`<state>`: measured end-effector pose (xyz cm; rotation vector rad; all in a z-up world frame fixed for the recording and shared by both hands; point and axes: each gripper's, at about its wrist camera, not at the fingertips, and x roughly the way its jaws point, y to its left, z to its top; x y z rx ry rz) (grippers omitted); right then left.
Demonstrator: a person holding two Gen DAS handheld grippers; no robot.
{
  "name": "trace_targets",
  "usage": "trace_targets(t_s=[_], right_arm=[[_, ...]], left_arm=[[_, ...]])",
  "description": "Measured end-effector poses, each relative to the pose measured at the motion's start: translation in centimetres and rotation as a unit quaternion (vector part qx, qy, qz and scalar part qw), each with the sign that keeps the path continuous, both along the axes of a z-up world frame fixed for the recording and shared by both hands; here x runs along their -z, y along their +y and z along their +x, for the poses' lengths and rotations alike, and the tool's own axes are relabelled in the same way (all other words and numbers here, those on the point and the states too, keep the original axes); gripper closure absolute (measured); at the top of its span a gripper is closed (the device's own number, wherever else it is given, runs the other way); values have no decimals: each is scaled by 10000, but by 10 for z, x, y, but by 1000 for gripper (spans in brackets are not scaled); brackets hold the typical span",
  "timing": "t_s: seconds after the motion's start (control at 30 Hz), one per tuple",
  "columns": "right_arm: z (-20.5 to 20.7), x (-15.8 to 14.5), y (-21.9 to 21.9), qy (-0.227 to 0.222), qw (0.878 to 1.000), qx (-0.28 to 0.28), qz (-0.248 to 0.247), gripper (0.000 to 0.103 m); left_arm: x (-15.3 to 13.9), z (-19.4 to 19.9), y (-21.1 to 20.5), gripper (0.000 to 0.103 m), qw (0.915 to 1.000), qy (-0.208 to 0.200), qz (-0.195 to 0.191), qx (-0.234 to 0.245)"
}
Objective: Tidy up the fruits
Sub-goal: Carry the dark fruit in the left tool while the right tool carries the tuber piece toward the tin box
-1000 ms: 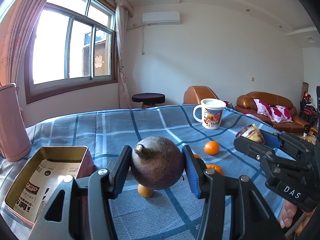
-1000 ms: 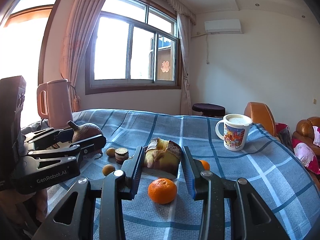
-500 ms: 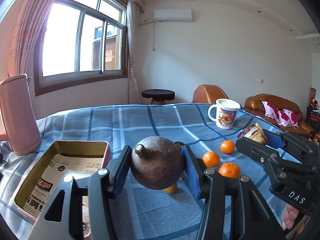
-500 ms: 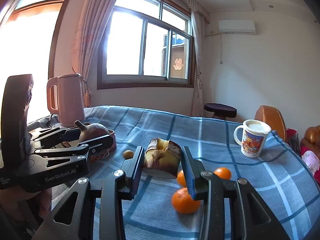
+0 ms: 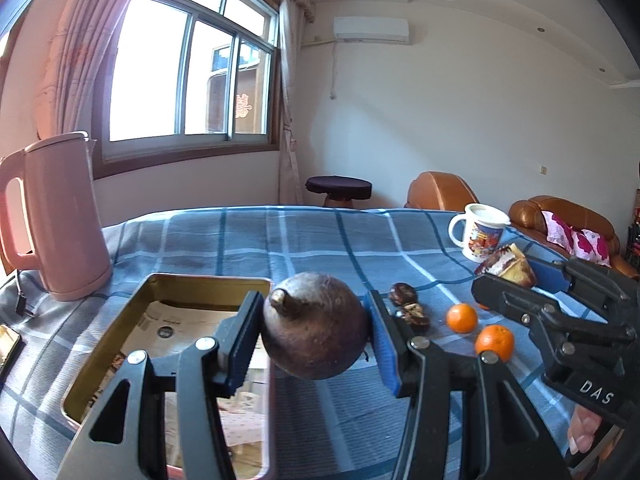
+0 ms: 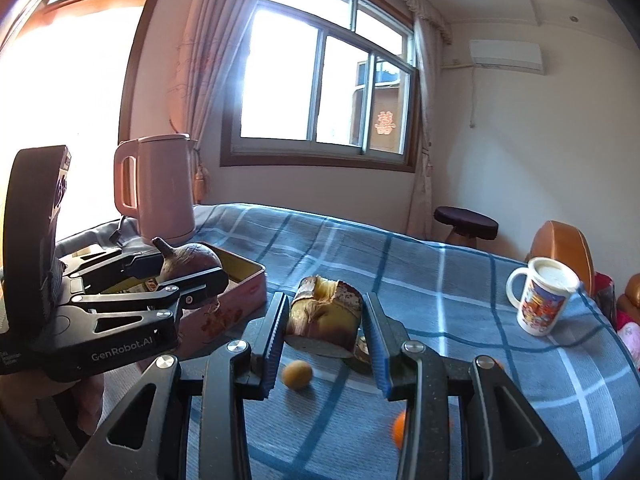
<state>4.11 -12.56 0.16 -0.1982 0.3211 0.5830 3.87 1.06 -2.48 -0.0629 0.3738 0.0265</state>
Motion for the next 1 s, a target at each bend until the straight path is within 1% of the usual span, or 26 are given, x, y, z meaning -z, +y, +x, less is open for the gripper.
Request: trace_targets(t_s=[0.2,0.57,0.7,1.0], right_arm=[[4,-5,23,45,9996,-252,-69,63],[18,-3,64,337,9975,-614,-138,63],[24,-1,79,475,9960,-754,-88,63],[33,6,112,627,9935,-929,-178,63]], left_arm=[[2,2,20,50,9998,61,-41,-191],[1,4,53,50,9986,216,16,-479],[2,5,69,50,9977,330,42,-586],[6,8,94,50,9957,546,81,-747]])
